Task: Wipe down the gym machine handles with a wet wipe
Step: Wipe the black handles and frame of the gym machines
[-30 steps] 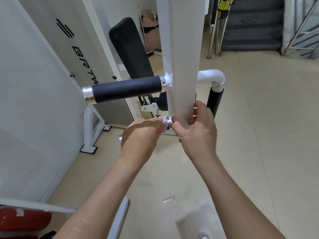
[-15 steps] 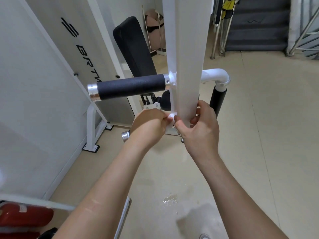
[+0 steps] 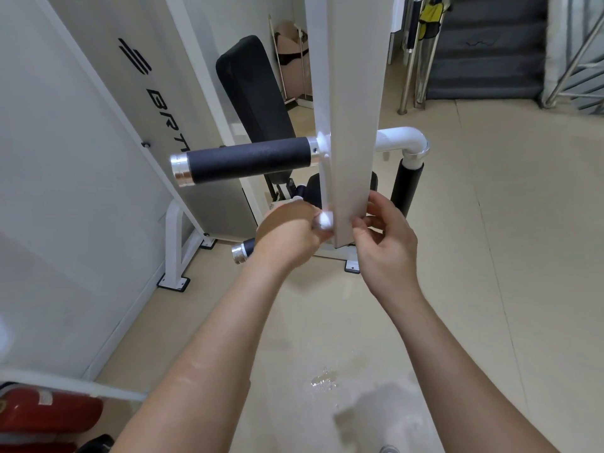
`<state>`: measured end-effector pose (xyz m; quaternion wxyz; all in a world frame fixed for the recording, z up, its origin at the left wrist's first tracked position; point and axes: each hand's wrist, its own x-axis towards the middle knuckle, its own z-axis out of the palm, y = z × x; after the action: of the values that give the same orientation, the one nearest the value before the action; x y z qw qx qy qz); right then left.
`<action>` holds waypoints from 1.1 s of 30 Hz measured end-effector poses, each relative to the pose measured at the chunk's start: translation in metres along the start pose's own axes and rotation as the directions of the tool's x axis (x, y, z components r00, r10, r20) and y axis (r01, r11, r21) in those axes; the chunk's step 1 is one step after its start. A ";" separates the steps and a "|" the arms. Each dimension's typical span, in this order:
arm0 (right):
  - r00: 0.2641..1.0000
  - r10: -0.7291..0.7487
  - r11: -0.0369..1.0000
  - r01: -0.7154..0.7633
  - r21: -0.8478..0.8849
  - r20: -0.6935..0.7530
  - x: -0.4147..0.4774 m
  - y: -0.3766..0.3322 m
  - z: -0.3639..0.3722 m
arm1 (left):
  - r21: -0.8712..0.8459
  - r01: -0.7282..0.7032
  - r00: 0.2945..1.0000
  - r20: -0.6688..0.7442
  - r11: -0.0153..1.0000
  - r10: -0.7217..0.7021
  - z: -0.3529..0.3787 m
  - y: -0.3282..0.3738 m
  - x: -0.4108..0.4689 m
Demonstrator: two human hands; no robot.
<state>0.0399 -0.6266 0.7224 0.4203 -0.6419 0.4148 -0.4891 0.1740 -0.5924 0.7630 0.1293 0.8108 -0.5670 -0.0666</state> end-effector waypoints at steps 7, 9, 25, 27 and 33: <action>0.999 0.006 1.000 -0.007 -0.011 -0.034 -0.004 -0.001 0.001 | 0.383 -0.067 0.904 -0.367 0.921 0.218 0.041 0.001 -0.029; 0.999 0.007 1.000 -0.007 -0.010 -0.038 -0.006 -0.001 0.000 | 0.371 -0.131 0.827 -0.471 0.919 0.308 0.056 -0.010 -0.035; 0.987 0.131 0.991 -0.130 -0.023 0.090 -0.029 -0.028 -0.019 | -0.543 -0.110 0.930 -0.351 0.832 -0.106 0.002 0.022 -0.089; 0.986 0.152 0.985 -0.157 0.065 0.073 -0.040 -0.045 -0.026 | -0.804 -0.048 0.945 -0.229 0.593 -0.235 -0.010 0.026 -0.104; 0.833 0.196 0.851 -0.406 0.332 0.517 -0.056 -0.090 -0.037 | -0.978 -0.035 0.940 -0.103 0.206 -0.326 -0.040 0.027 -0.132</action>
<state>0.0044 -0.5515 0.7982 0.7110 -0.5558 0.2824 -0.3253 0.1137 -0.4719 0.8035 0.6796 0.6015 -0.2951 -0.2988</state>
